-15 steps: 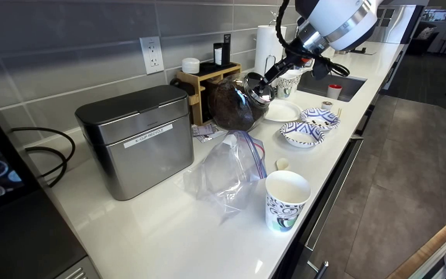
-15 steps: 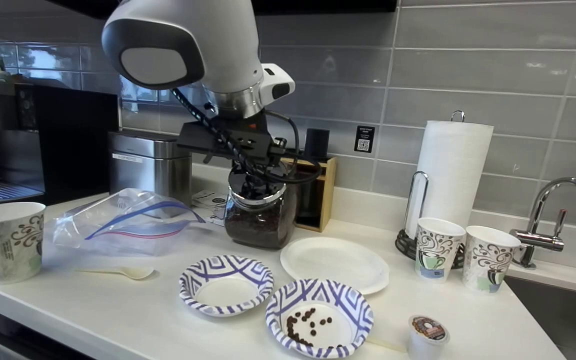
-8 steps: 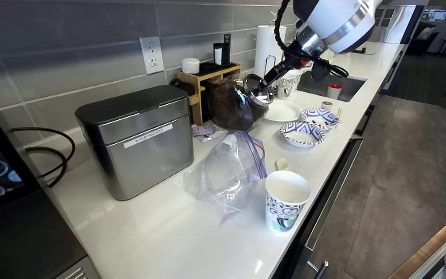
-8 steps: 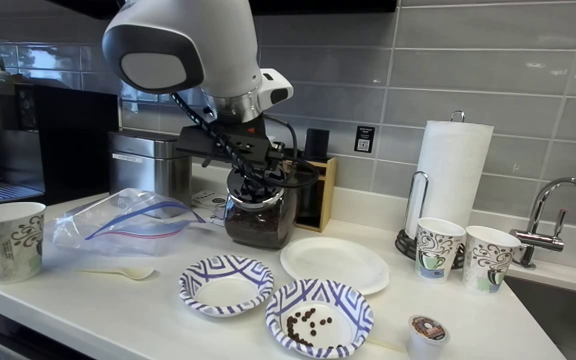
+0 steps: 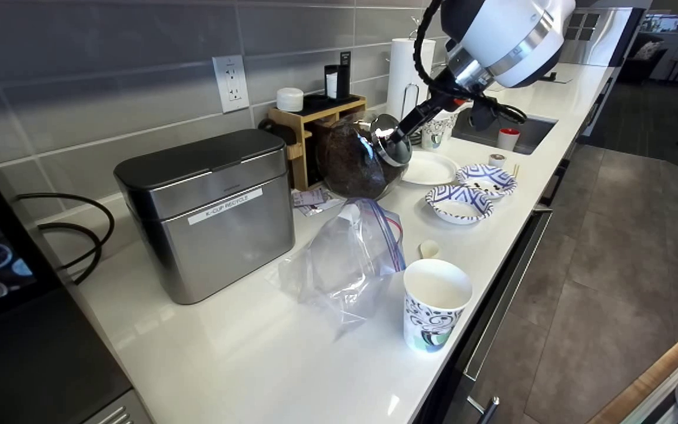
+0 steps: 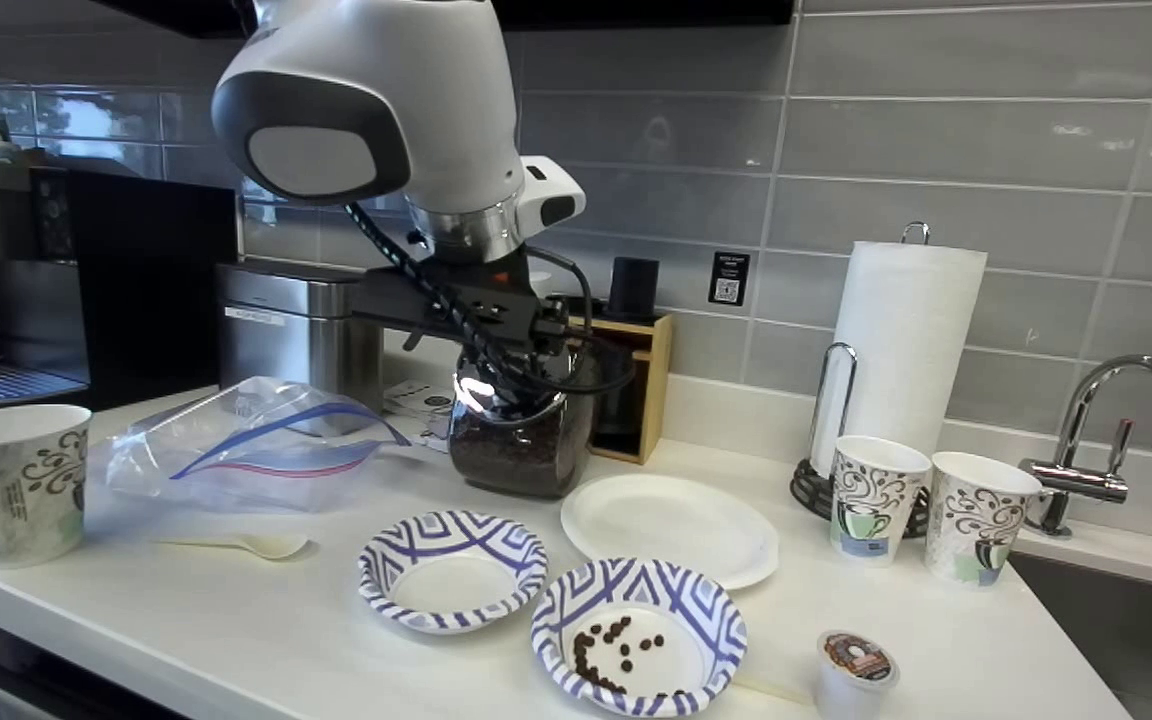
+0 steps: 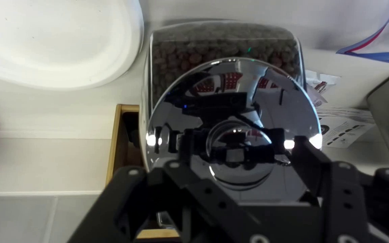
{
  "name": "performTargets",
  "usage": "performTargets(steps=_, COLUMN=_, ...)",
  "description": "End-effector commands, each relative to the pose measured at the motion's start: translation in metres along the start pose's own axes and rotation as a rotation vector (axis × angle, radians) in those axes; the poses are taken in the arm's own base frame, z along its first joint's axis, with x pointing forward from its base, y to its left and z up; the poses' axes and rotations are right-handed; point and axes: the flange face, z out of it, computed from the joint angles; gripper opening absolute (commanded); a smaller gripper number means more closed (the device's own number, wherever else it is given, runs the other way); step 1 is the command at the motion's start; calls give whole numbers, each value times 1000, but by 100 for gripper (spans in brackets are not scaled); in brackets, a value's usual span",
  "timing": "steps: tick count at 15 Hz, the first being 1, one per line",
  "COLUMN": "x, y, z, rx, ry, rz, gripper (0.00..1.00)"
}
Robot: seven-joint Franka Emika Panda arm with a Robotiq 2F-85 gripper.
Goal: Place the spoon in the coffee container
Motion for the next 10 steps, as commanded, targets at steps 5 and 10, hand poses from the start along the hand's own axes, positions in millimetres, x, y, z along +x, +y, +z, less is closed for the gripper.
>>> performTargets(steps=5, x=-5, y=11, z=4, rx=-14, ry=-27, rz=2, gripper=100)
performTargets(steps=10, x=-11, y=28, z=-8, rx=-33, ry=-76, rz=-3, gripper=100)
